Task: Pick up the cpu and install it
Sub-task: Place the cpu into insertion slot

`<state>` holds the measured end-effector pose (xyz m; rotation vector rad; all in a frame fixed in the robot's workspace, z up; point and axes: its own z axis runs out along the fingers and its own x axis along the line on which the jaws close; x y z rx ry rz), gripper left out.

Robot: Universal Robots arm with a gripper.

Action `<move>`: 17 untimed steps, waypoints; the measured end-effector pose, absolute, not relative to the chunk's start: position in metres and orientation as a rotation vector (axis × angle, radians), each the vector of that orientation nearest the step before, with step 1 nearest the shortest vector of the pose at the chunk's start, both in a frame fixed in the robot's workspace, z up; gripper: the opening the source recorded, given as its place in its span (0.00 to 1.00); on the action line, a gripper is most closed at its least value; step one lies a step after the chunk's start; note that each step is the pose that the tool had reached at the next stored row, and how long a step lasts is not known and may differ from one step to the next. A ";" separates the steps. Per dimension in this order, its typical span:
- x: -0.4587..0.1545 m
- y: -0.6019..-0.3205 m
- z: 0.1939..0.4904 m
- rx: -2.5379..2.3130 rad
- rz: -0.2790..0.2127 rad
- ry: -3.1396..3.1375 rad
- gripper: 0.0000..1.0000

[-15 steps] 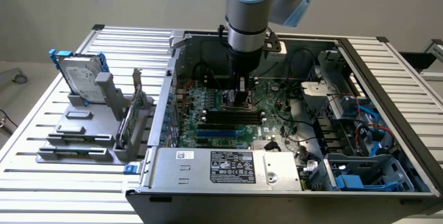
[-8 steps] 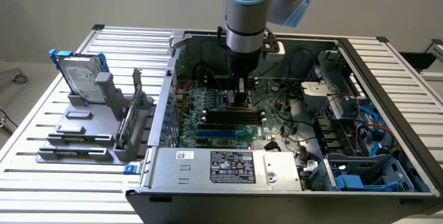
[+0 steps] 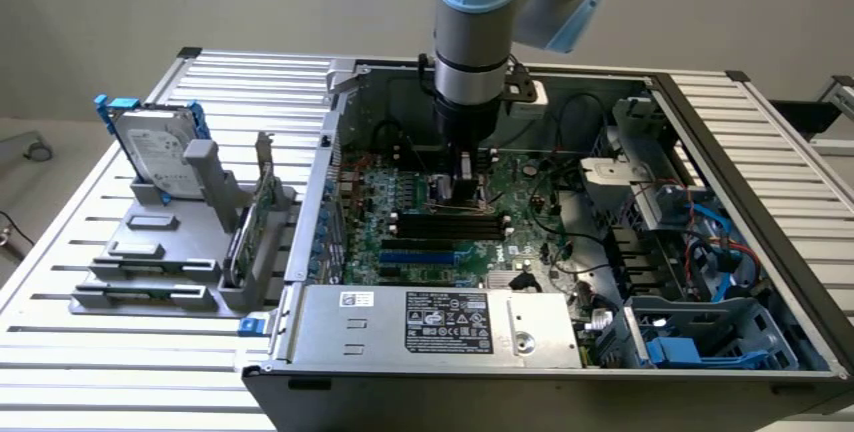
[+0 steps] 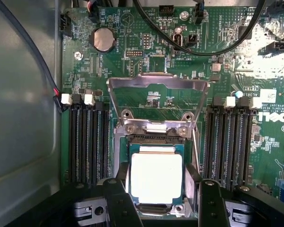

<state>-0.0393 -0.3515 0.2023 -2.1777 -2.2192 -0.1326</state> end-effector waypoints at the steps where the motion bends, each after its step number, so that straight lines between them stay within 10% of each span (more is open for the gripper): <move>1: -0.039 -0.351 0.202 -2.178 -0.134 -2.220 0.55; 17: -0.039 -0.347 0.199 -2.195 -0.120 -2.220 0.55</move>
